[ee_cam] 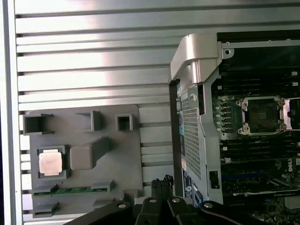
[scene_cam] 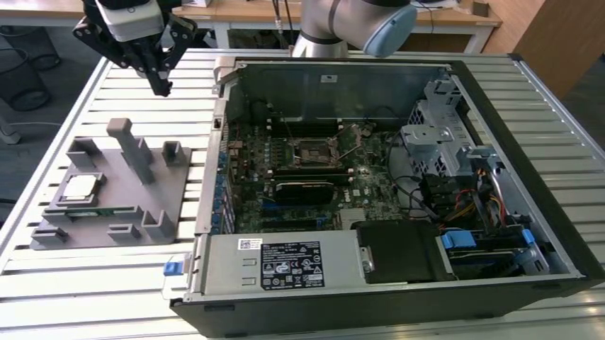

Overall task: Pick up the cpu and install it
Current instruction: 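Reach for the cpu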

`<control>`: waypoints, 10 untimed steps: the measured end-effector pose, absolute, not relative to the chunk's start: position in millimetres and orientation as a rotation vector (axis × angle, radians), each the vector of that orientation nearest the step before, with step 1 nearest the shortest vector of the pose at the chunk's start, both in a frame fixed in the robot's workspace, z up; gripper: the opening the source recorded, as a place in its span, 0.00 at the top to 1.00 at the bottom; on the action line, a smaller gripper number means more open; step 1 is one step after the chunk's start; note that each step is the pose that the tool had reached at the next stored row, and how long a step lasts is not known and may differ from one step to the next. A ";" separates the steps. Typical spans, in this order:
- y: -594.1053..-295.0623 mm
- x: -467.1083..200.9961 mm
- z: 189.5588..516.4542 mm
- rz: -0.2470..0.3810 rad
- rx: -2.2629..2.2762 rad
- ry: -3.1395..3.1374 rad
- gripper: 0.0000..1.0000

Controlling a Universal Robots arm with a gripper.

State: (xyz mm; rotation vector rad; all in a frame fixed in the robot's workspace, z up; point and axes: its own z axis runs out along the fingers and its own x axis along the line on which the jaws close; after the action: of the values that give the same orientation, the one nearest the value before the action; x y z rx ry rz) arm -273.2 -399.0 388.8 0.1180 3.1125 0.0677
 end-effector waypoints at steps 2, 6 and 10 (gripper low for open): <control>-398.9 -275.5 388.7 0.068 0.118 3.113 0.89; -398.9 -280.5 388.6 0.068 0.118 3.113 0.89; -398.9 -285.6 388.4 0.068 0.118 3.113 0.89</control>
State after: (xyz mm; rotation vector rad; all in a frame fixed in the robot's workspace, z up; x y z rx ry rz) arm -285.6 -398.9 388.4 0.1179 3.1125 0.0676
